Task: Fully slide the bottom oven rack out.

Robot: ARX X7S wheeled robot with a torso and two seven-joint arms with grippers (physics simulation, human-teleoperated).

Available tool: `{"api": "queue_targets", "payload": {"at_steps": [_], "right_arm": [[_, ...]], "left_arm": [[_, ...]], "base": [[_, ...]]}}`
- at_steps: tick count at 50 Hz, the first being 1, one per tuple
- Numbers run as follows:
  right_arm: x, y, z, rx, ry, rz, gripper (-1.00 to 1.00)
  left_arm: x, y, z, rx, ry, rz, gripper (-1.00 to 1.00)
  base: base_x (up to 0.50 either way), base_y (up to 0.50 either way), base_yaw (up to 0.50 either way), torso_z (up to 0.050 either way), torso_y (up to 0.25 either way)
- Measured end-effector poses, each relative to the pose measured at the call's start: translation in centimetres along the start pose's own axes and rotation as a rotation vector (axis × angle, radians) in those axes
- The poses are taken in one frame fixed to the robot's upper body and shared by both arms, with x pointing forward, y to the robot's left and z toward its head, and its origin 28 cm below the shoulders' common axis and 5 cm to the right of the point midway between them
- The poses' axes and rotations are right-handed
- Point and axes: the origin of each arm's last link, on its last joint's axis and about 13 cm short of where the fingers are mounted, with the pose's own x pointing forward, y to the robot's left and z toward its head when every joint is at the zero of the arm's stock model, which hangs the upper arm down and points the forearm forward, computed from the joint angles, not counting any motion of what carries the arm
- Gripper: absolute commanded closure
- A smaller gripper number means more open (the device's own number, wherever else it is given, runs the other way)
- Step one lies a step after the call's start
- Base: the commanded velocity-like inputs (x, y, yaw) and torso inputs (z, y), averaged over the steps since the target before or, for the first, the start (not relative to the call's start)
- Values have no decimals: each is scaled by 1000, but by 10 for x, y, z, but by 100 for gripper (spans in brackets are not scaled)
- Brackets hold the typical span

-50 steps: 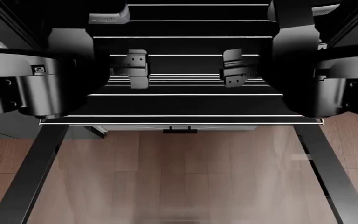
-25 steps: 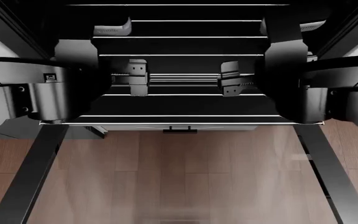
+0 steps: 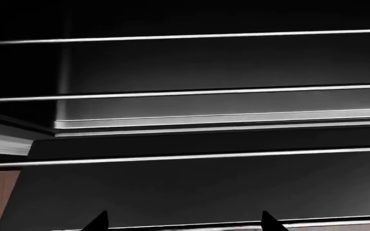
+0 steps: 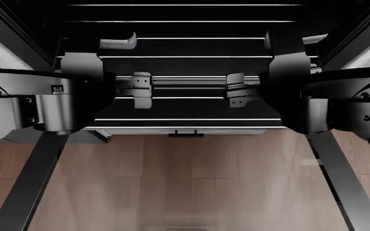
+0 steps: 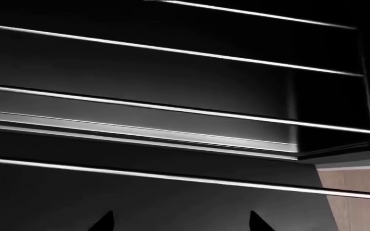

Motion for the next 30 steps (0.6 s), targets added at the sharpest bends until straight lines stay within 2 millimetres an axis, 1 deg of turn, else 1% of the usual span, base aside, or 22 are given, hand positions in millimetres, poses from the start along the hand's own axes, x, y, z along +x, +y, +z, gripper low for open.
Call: {"api": "queue_targets", "payload": {"at_steps": [10,30], "right_arm": [[5,0,-10,1,46,-5,-100],[6,-1,-13,40,44,6,-100]], "left_arm": [[3,0,-6,6,29,11,-100],[9,0,-16,4,67,40,-100]], "base": [[0,0,0,0,0],[1,0,0,0,-2]]}}
